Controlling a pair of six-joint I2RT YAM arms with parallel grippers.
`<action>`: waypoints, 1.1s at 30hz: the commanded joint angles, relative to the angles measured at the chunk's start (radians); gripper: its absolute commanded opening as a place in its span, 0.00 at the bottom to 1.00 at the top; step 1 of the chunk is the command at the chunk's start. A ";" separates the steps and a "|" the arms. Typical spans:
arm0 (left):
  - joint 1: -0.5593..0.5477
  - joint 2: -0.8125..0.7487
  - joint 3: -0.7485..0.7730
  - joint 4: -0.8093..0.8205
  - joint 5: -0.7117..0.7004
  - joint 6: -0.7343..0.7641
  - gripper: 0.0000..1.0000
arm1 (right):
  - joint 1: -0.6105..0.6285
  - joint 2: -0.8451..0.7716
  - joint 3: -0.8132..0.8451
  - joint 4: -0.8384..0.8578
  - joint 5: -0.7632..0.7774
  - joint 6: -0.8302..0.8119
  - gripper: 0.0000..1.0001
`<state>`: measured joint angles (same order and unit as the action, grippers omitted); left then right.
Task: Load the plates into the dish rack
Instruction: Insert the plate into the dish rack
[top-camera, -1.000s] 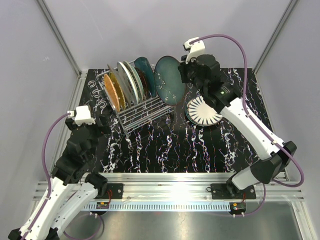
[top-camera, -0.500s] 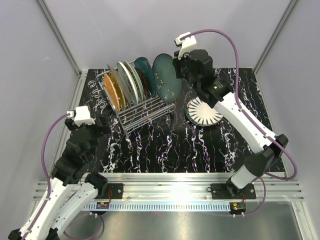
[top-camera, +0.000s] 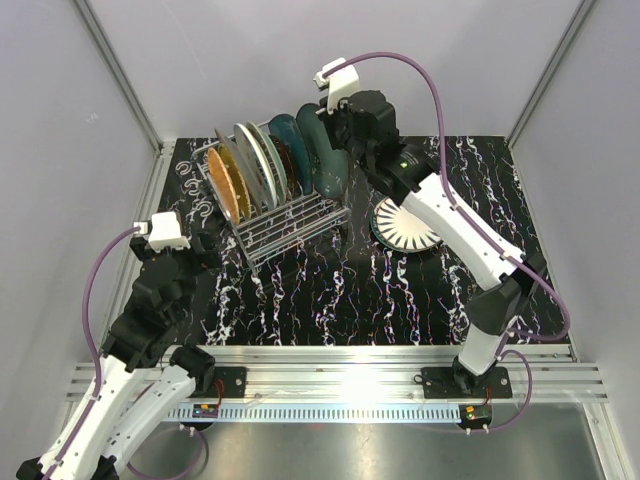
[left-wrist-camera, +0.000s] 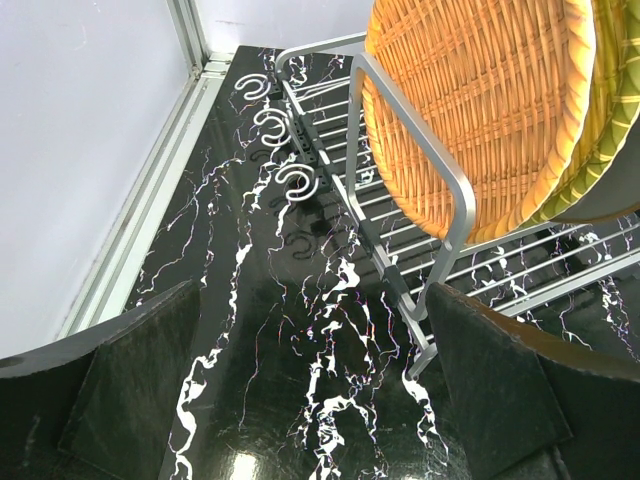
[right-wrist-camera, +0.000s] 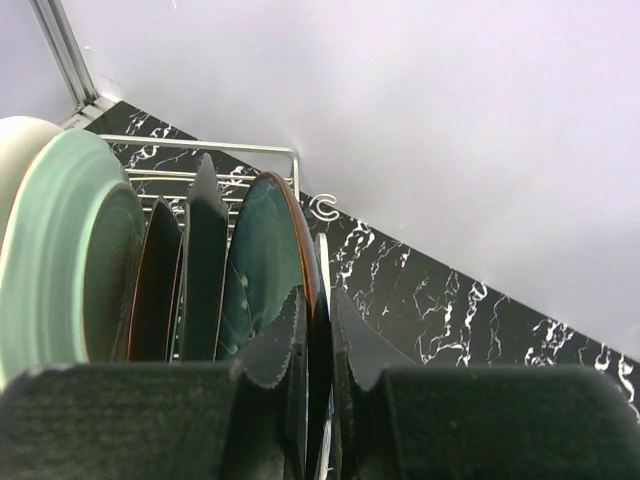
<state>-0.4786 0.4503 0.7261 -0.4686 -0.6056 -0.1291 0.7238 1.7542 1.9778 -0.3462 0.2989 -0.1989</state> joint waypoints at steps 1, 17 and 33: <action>0.001 -0.013 0.001 0.050 0.010 0.003 0.99 | 0.037 0.036 0.090 0.066 0.003 0.006 0.01; 0.000 -0.018 -0.002 0.053 0.021 0.000 0.99 | 0.078 0.156 0.159 0.078 0.118 -0.051 0.04; 0.000 -0.016 -0.002 0.054 0.026 0.000 0.99 | 0.080 0.199 0.135 0.165 0.155 -0.046 0.06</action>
<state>-0.4786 0.4438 0.7261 -0.4675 -0.5972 -0.1295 0.7914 1.9148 2.1056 -0.2676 0.4290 -0.3183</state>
